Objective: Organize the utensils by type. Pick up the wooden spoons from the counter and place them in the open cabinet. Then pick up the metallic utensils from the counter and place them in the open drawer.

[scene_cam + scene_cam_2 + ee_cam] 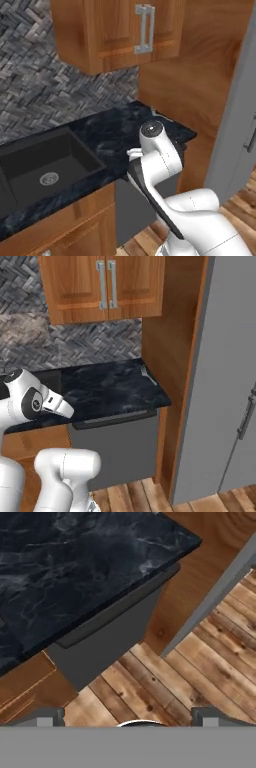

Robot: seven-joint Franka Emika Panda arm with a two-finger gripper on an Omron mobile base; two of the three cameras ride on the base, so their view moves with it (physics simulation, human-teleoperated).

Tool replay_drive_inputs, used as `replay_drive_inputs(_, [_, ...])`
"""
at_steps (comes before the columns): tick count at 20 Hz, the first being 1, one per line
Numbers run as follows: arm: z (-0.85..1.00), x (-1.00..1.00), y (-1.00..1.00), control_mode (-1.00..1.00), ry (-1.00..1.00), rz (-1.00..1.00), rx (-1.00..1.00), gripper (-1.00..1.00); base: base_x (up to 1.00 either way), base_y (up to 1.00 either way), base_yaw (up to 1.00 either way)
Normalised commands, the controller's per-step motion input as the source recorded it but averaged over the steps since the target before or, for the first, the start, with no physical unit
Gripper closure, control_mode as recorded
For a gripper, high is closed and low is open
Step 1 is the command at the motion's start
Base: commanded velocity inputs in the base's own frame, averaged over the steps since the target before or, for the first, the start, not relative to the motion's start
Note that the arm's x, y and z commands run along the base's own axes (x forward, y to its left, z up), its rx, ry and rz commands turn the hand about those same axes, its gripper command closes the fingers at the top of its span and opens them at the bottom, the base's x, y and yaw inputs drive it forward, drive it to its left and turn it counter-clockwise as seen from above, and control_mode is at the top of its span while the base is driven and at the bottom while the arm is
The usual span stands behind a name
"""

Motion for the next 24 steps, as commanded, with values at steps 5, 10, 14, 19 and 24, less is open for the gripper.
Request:
replay_drive_inputs(5, [0.0, 0.0, 0.0, 1.0, 0.0, 0.0, 0.0, -1.0, 0.4, -0.51, 0.39])
replay_drive_inputs(10, [0.0, 0.0, 0.0, 1.0, 0.0, 0.0, 0.0, -1.0, 0.33, -0.58, 0.35])
replay_drive_inputs(14, [0.0, 0.0, 0.0, 1.0, 0.0, 0.0, 0.0, -1.0, 0.41, -0.51, 0.39])
replay_drive_inputs(19, [0.0, 0.0, 0.0, 1.0, 0.0, 0.0, 0.0, -1.0, 0.53, -0.52, 0.27])
replay_drive_inputs(24, [0.0, 0.0, 0.0, 1.0, 0.0, 0.0, 0.0, -1.0, 0.66, -0.44, 0.26])
